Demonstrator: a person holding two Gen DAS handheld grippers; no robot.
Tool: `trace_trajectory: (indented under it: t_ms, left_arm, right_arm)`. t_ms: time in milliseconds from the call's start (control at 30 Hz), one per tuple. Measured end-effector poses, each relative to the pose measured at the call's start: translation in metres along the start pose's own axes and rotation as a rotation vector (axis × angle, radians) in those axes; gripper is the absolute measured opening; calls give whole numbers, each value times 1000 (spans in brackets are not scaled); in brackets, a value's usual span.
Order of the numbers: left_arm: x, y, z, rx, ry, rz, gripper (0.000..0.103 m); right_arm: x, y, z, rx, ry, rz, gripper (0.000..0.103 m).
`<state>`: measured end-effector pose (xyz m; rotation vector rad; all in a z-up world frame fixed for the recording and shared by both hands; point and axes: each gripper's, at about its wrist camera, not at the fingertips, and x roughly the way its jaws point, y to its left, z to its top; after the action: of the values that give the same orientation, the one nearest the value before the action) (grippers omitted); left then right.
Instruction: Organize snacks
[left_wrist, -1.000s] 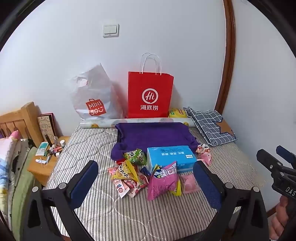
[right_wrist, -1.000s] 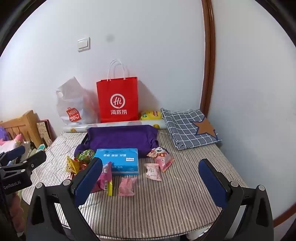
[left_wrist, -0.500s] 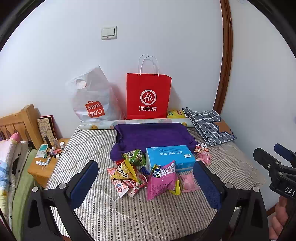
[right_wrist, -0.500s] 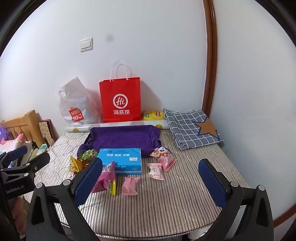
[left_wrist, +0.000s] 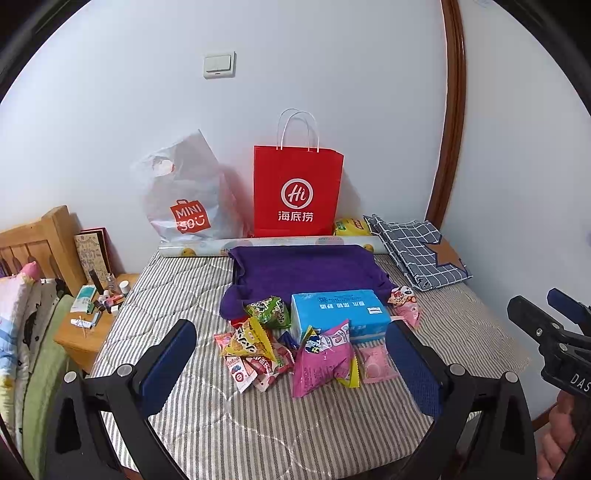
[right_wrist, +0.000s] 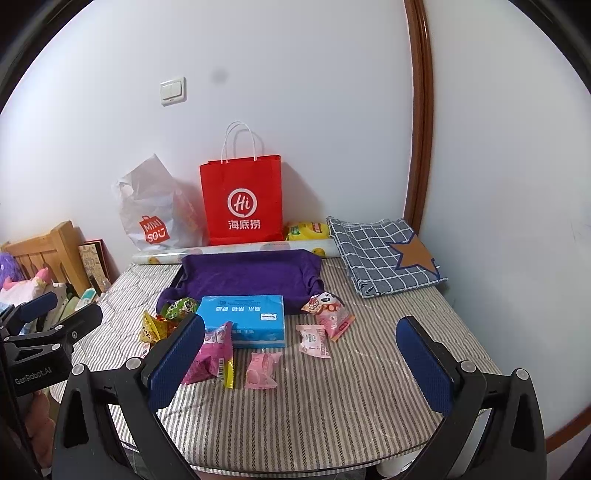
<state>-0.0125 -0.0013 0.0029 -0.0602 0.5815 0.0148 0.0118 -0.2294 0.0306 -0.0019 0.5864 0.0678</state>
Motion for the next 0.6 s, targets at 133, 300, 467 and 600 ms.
trace_trajectory:
  t_ms: [133, 300, 467, 600]
  left_arm:
    - [0, 0, -1, 2, -2, 5, 103]
    - [-1, 0, -2, 0, -2, 6, 103]
    - [-1, 0, -3, 0, -2, 7, 103]
    - [0, -1, -5, -1, 0, 5, 103]
  right_arm:
    - [-2, 3, -1, -2, -6, 4, 103]
    - [-2, 3, -3, -2, -8, 7, 103]
    - [-3, 2, -4, 2, -8, 8, 103]
    - [-2, 2, -5, 3, -5, 8, 103]
